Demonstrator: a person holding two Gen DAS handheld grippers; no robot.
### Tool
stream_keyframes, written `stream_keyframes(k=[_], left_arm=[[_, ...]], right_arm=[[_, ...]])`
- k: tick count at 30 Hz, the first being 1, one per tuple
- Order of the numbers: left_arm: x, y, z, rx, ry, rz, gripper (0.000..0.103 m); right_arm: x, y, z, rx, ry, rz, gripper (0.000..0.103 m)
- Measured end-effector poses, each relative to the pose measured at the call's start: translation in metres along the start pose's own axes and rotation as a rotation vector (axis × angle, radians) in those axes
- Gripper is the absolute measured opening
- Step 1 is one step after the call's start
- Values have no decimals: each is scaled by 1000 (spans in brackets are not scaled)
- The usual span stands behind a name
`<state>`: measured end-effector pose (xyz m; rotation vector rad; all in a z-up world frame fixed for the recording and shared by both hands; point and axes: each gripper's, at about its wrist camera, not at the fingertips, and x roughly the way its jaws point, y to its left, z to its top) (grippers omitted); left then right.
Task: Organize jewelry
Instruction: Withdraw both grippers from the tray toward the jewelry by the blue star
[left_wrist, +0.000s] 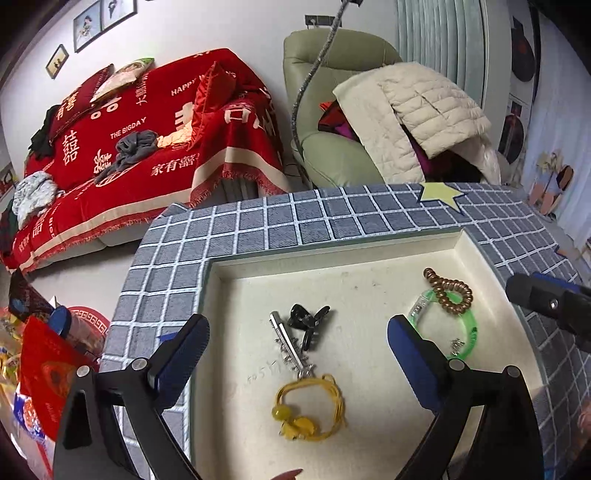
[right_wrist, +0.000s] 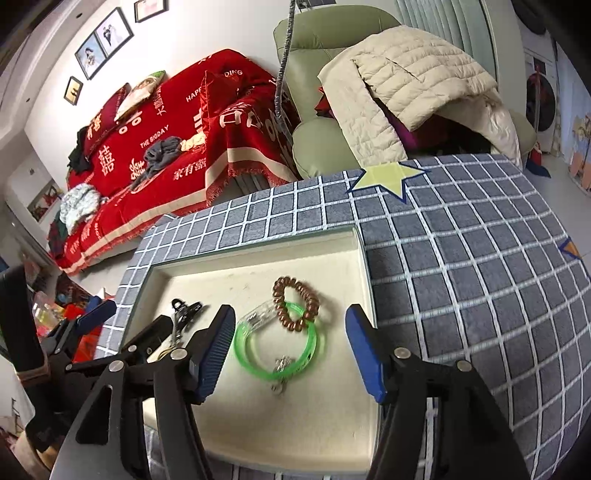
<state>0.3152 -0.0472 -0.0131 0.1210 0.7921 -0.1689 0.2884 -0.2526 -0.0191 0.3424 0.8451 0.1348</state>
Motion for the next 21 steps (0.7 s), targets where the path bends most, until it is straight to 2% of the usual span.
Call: stream_keyframes(k=[4, 7, 16, 19, 21], left_arm=[[-23, 11, -9, -47, -15, -23, 103], [-38, 14, -17, -45, -21, -30, 103], [-91, 19, -59, -2, -27, -10, 103], [-104, 19, -76, 16, -33, -4, 103], [-110, 19, -88, 25, -25, -3, 103]], right_arm=[[-22, 4, -12, -11, -25, 38, 78], [-43, 7, -22, -16, -60, 49, 88], [-95, 13, -56, -38, -161, 68, 90], [-109, 14, -68, -42, -164, 73, 90], [-114, 14, -76, -48, -131, 71, 90]])
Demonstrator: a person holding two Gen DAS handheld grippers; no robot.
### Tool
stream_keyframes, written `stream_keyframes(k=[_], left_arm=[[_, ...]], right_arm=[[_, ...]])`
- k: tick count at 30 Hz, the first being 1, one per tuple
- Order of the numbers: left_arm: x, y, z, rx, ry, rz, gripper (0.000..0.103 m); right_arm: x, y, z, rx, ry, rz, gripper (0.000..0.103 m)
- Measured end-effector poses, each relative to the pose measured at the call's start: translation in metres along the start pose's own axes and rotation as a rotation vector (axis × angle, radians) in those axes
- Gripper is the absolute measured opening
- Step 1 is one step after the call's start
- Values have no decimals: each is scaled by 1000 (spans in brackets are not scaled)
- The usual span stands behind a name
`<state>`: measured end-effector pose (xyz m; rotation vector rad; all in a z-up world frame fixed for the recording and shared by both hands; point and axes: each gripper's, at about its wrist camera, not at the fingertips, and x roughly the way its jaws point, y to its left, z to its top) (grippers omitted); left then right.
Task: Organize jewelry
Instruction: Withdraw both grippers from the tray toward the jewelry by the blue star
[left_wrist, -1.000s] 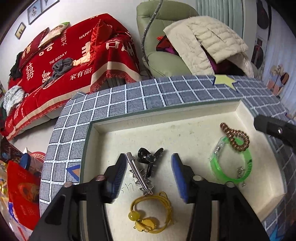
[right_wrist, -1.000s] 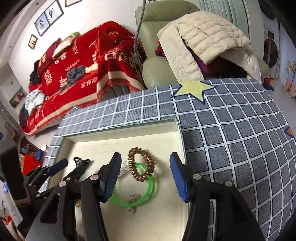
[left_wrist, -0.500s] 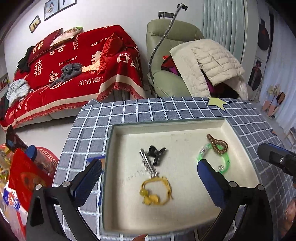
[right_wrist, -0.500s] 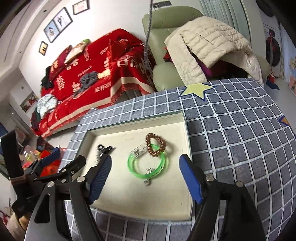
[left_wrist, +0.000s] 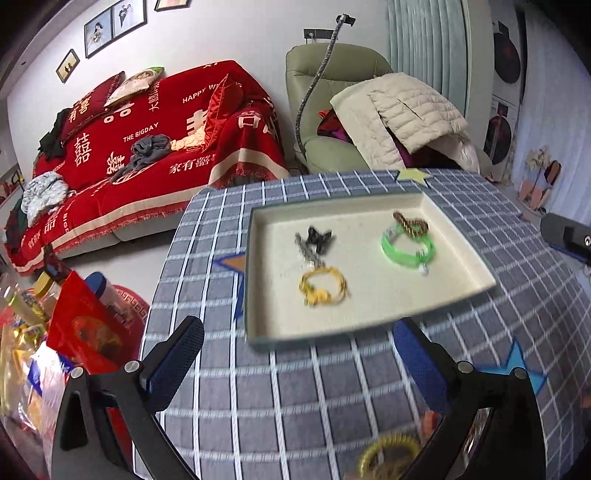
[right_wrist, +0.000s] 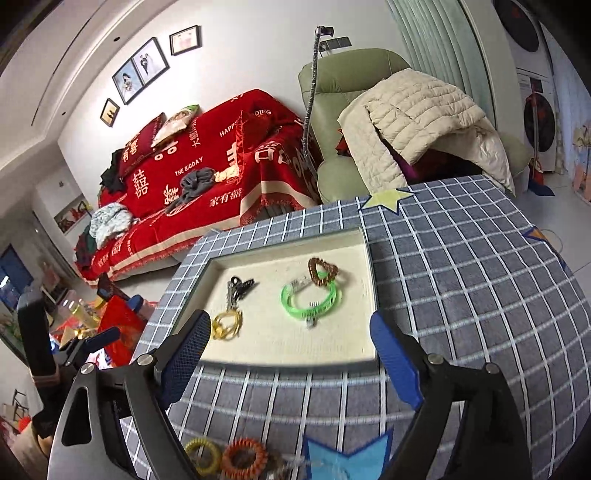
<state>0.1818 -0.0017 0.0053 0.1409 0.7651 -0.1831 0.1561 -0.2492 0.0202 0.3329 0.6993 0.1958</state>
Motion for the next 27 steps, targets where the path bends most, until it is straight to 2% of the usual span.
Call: stream_keyframes(k=[3, 7, 14, 19, 27], left_arm=[[-6, -2, -20, 23, 34, -40, 103], [-11, -6, -45, 32, 61, -29, 103], [-19, -11, -80, 51, 84, -17, 103], [-20, -18, -93, 86, 90, -9, 103], [-8, -25, -92, 137, 109, 0, 103]], right_arm=[[-4, 0, -13, 2, 71, 3, 90], [-10, -5, -37, 4, 136, 6, 90], [-14, -16, -84, 3, 219, -65, 90], [-10, -26, -103, 18, 264, -119, 90], [-5, -29, -114, -5, 290, -180, 90]])
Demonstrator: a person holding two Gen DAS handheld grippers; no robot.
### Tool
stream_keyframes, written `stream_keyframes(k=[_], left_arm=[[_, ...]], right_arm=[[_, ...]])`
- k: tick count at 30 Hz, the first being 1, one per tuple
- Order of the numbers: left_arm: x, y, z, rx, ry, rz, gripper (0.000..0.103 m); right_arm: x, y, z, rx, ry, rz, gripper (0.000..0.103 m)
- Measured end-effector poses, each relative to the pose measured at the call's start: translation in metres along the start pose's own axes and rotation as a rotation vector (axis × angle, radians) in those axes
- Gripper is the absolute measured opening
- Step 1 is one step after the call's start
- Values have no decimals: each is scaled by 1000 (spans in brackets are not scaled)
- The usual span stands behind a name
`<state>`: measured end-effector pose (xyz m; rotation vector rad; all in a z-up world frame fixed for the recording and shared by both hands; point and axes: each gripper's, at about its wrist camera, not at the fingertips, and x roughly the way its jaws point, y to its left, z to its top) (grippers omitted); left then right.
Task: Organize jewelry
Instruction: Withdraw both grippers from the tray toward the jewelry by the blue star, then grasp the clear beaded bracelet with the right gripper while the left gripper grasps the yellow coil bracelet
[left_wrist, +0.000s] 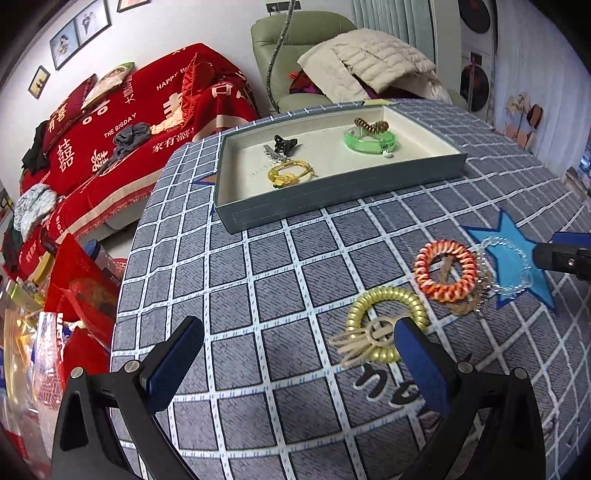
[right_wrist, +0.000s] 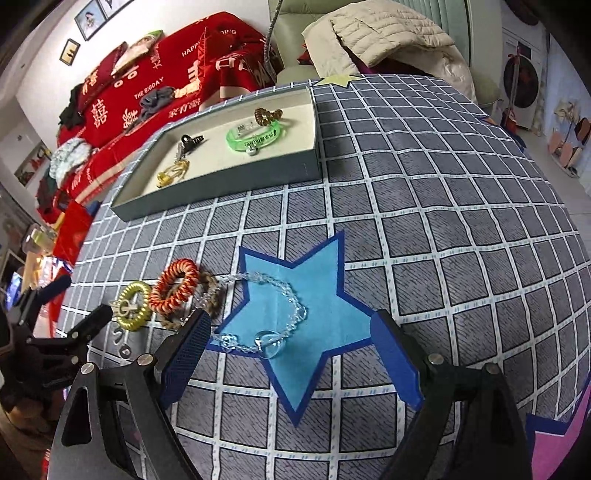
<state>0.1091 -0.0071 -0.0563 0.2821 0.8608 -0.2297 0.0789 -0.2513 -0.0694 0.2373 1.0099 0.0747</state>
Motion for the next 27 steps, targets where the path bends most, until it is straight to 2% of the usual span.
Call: stream_keyframes(k=[10, 17, 23, 27], left_arm=[[26, 1, 14, 24, 57, -14, 103], [27, -4, 18, 62, 71, -42, 103], [22, -13, 14, 101, 71, -71, 103], [17, -18, 14, 121, 79, -93, 103]], right_arm=[[10, 0, 5, -46, 10, -63, 89], [25, 10, 7, -129, 39, -91, 73], [29, 21, 6, -208, 25, -124, 71], [29, 27, 6, -234, 20, -109, 63]])
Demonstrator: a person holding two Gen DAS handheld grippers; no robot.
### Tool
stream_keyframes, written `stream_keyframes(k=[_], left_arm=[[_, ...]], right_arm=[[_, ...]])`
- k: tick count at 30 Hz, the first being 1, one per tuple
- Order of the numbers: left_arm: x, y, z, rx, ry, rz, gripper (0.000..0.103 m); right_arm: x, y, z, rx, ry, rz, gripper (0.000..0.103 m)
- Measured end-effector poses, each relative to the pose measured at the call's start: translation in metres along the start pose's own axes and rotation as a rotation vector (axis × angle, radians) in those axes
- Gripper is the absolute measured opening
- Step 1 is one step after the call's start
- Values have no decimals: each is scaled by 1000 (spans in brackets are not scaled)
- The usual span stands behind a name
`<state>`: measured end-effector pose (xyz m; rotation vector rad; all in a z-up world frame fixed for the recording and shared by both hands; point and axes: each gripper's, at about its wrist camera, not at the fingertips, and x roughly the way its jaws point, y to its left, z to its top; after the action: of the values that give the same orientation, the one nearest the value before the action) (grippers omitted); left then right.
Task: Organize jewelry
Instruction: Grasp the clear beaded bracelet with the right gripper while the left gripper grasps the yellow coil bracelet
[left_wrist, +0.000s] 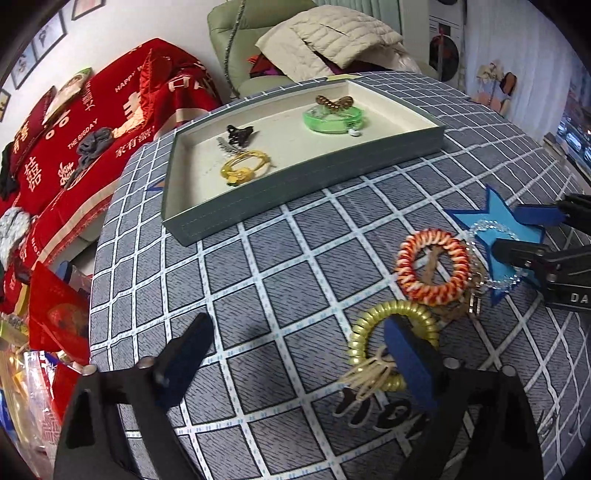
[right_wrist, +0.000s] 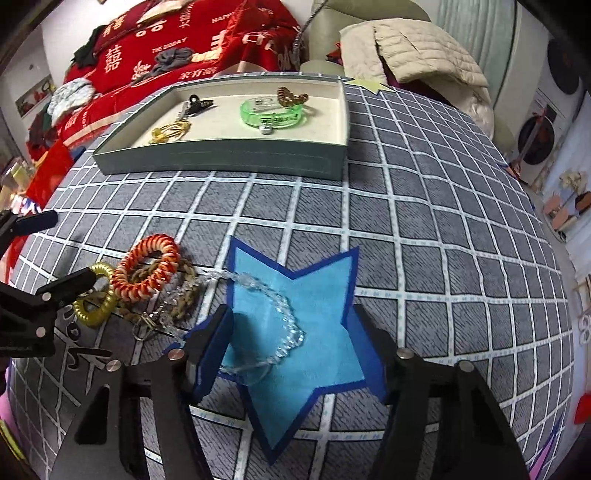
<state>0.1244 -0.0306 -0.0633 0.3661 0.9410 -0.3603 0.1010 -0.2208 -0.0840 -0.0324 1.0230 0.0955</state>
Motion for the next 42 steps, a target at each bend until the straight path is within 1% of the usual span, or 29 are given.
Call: stream_keyframes(k=[2, 3, 4, 5, 6, 7, 8, 9, 11, 12, 13, 14, 15, 16, 18, 21, 27, 31, 42], left_arm=[[-1, -4, 0, 18, 3, -8, 103], [-3, -5, 0, 23, 2, -17, 102], [-4, -7, 0, 28, 3, -27, 98], [-4, -8, 0, 32, 4, -32, 94], [-5, -10, 0, 38, 3, -36, 93], [-5, -11, 0, 44, 5, -42, 89], [-4, -13, 0, 52, 17, -52, 83], [-2, -16, -1, 58, 25, -62, 80], [-3, -20, -3, 74, 26, -78, 72], [-4, -22, -4, 83, 25, -84, 69], [-5, -24, -5, 90, 27, -101, 57], [-5, -25, -5, 94, 31, -122, 39], [-6, -27, -6, 99, 34, -133, 35], [-7, -28, -7, 107, 27, -120, 31], [-8, -28, -8, 95, 21, -119, 31], [-10, -17, -10, 21, 15, -133, 31], [-25, 5, -11, -82, -38, -124, 31], [-36, 19, -8, -137, -76, -133, 31], [-61, 37, -2, -214, -168, -115, 31]], right_arm=[[0, 2, 1, -3, -2, 7, 59], [0, 2, 1, -3, -4, 10, 55], [-1, 3, 1, -6, -7, 13, 50], [-1, 4, 2, -9, -8, 16, 41], [-1, 5, 2, -13, -9, 19, 28], [-2, 6, 1, -14, -10, 21, 22], [-2, 7, 1, -15, -9, 21, 9], [-3, 8, 0, -13, -9, 19, 7], [-4, 8, -1, -9, -12, 15, 6], [-5, 8, -2, -7, -15, 14, 6], [-7, 7, -3, -4, -21, 10, 6], [-9, 6, -3, -1, -26, 7, 6], [-11, 5, -3, 5, -33, 6, 6], [-13, 3, -3, 10, -37, 6, 6], [-19, 1, -2, 19, -53, 7, 5], [-28, -1, 0, 27, -76, 14, 5], [-45, -6, 6, 54, -118, 51, 5], [-57, -5, 12, 68, -143, 79, 5], [-86, 7, 30, 43, -218, 117, 5]])
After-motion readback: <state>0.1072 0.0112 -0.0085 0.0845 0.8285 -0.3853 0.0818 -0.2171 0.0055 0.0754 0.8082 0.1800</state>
